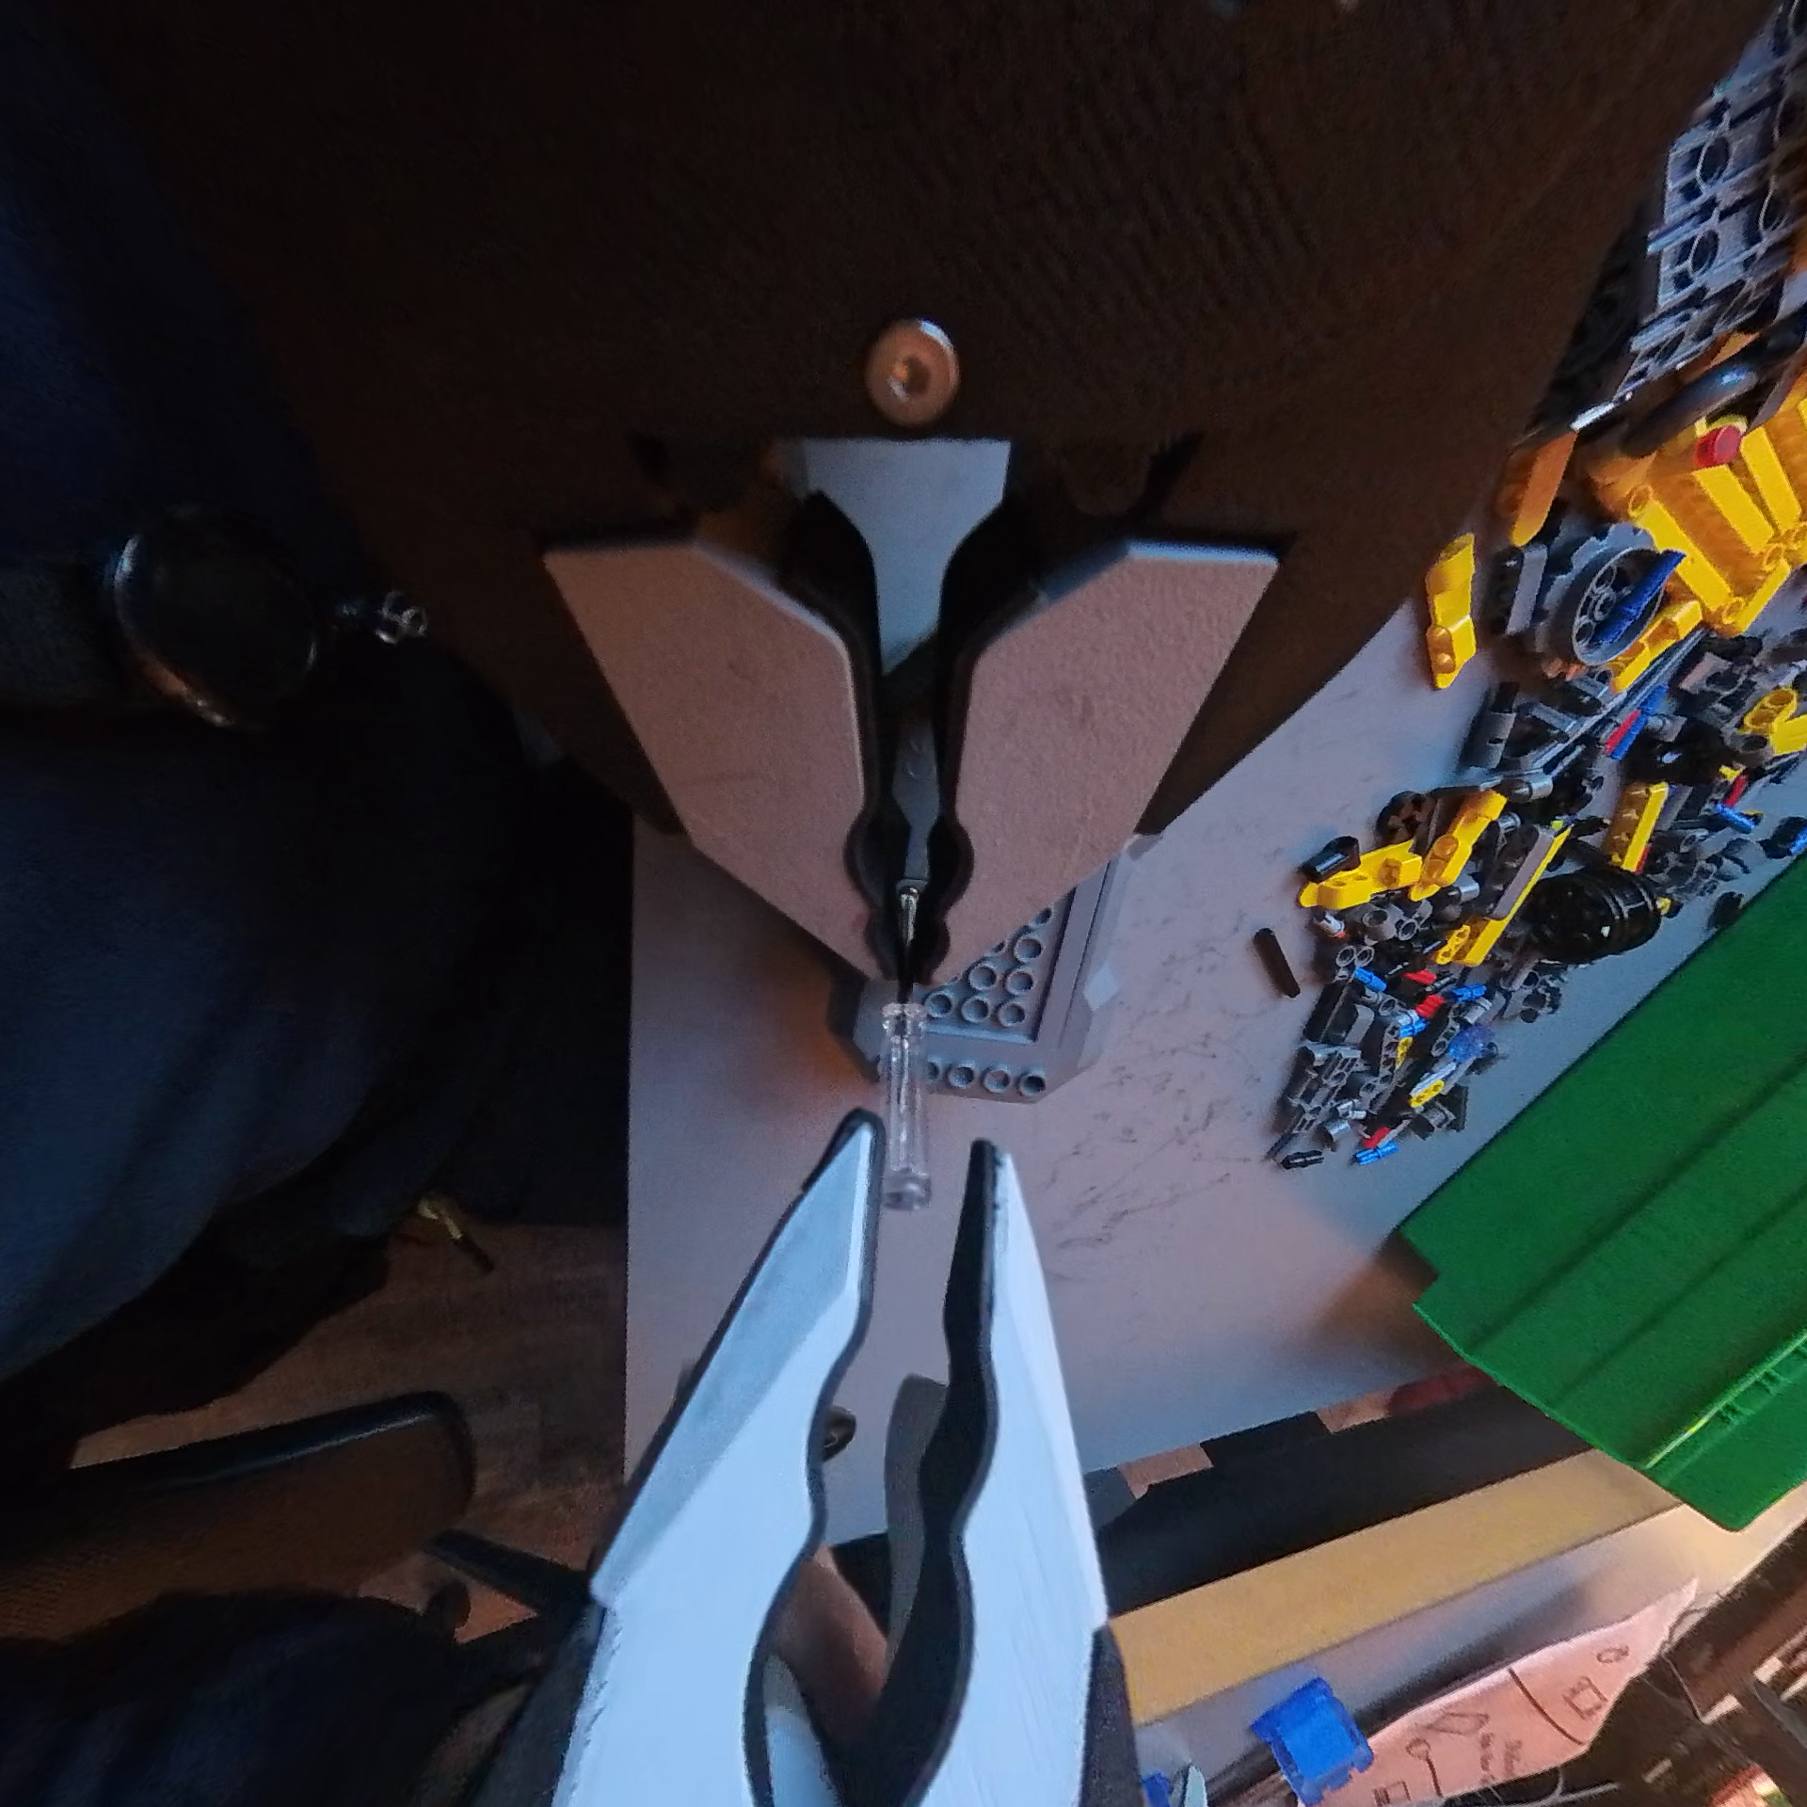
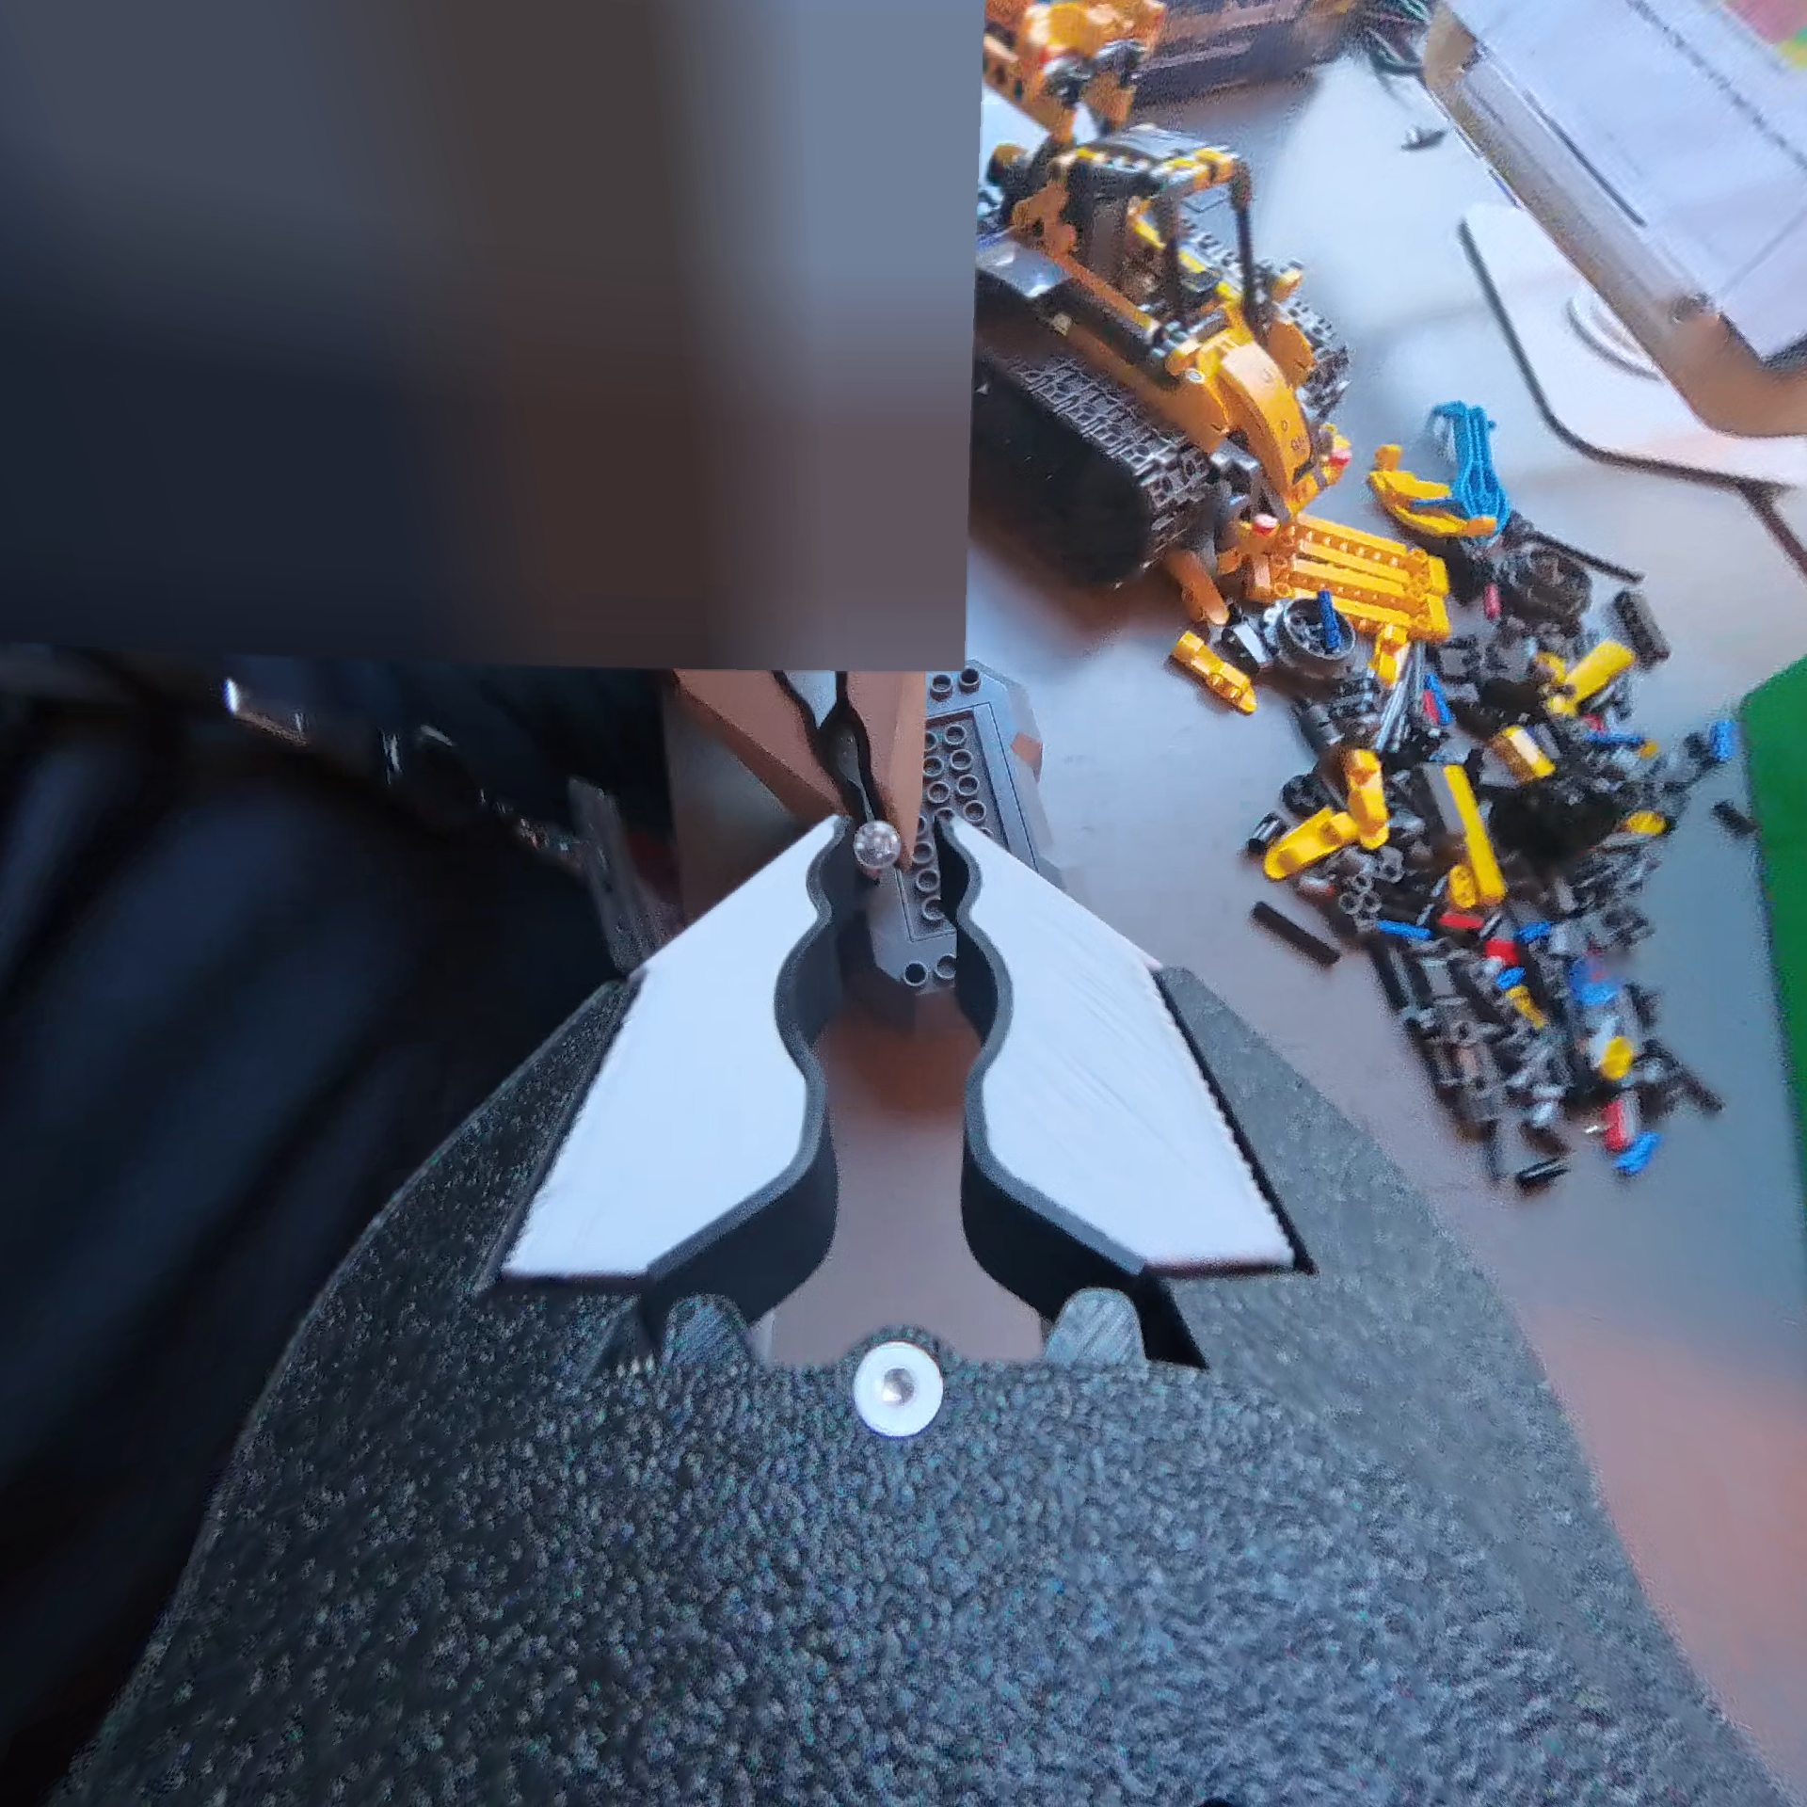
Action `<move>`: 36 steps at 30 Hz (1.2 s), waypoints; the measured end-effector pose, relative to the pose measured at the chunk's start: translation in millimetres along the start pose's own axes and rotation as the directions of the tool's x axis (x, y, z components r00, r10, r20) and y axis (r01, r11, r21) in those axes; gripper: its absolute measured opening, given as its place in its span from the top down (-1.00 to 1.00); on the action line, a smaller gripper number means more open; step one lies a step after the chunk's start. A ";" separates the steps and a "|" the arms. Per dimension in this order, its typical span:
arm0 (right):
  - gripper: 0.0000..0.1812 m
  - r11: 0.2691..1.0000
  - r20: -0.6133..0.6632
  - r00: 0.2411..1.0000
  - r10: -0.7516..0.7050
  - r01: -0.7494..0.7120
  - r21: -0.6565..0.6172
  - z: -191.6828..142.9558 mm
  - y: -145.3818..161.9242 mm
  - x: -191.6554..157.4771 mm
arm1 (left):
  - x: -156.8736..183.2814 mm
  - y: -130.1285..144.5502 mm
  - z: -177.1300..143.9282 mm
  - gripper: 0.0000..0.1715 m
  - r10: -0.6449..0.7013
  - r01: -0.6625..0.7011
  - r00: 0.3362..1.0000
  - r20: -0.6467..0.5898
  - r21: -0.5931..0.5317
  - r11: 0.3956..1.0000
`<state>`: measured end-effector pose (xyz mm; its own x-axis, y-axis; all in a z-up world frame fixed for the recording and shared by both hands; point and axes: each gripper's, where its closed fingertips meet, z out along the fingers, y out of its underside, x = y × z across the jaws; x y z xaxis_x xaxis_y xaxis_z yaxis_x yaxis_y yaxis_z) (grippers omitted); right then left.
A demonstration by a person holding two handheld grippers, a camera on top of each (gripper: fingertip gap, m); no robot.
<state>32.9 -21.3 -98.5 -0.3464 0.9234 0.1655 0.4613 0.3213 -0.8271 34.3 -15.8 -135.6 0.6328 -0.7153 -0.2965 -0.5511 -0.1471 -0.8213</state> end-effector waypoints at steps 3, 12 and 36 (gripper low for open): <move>0.81 1.000 0.001 1.000 0.019 -0.019 0.023 3.7 -3.0 -2.4 | 0.2 0.5 -1.6 1.00 0.008 -0.008 1.000 0.003 0.017 1.000; 0.91 0.999 -0.014 0.999 -0.035 0.035 0.004 22.9 -5.7 -8.4 | -1.8 -3.0 -9.8 1.00 0.033 -0.034 0.999 0.016 0.072 0.997; 0.91 0.998 0.005 0.999 0.043 -0.043 -0.036 20.3 -1.1 -5.2 | -23.7 42.6 -11.4 0.19 -0.199 0.192 0.980 -0.032 -0.145 0.971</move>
<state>17.6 -30.8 -109.4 -0.3306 0.9352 0.1268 0.5049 0.2888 -0.8134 -10.4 -12.9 -158.0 0.7117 -0.6936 -0.1116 -0.4925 -0.3793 -0.7833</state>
